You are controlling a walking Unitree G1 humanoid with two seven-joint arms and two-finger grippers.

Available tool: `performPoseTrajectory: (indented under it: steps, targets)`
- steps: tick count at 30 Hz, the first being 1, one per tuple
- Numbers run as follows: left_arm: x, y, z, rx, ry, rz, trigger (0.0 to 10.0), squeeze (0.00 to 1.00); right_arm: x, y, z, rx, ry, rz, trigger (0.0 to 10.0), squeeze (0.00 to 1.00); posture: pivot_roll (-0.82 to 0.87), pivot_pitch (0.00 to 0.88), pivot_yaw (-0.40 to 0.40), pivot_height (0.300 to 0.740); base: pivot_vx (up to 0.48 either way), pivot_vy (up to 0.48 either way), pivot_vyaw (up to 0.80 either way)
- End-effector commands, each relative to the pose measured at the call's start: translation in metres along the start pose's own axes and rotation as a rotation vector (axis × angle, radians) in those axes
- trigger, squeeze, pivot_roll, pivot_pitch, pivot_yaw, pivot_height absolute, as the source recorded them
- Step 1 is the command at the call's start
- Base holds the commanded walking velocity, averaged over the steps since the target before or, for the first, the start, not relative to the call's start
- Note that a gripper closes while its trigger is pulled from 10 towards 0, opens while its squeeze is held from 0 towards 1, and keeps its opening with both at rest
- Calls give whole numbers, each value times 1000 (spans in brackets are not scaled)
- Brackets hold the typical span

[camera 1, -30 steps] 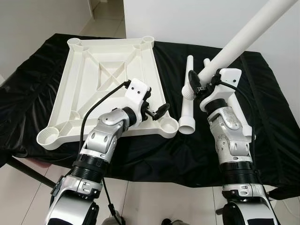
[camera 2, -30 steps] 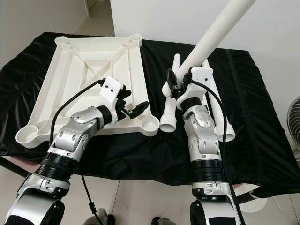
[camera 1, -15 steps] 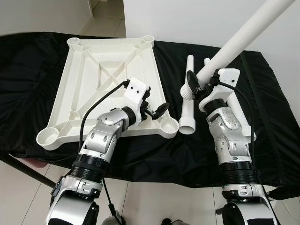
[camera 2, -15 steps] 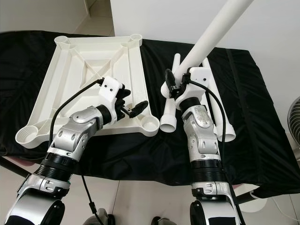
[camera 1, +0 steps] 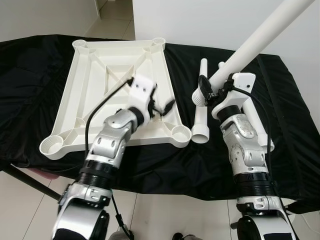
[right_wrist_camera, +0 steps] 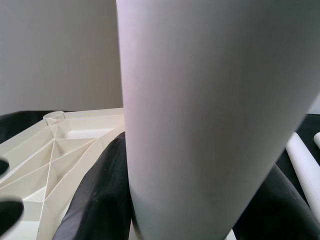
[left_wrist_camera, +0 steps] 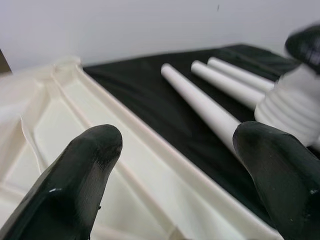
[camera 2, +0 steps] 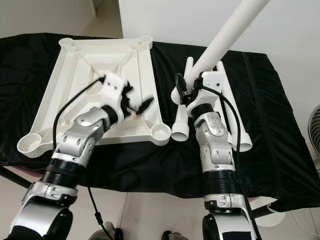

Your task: Building children table

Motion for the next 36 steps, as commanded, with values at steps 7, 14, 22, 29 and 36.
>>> performPoseTrajectory:
  steps: [7,14,22,29,36]
  targets:
    - [12,3,-1,-9,40,25,10000,0,4,-1,-4,-9,26,8,10000,0,164,133,51,740,0,0,0]
    - [15,2,-1,-5,48,30,10000,0,3,-2,-6,-12,26,15,10000,0,169,136,54,740,0,0,0]
    - [17,-4,-4,19,61,39,10000,0,2,-5,-6,0,24,17,10000,0,176,136,46,740,0,0,0]
    - [16,-12,-12,41,59,47,10000,0,0,-8,-5,14,21,9,10000,0,181,118,28,740,0,0,0]
    - [-3,-35,-33,131,19,68,10000,0,-11,-17,-8,25,-1,-11,10000,0,195,93,14,740,0,0,0]
Point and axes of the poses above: a point about 5 cm out from each wrist's last joint towards the gripper, its own z axis pointing out of the wrist towards the gripper, its own x axis along the axis of the wrist's last joint, y = z × x, the point moved 6 cm from there along z, pointing out of the wrist towards the gripper, and after that the axes turned 9 degrees about -z, right-handed, at the moved point
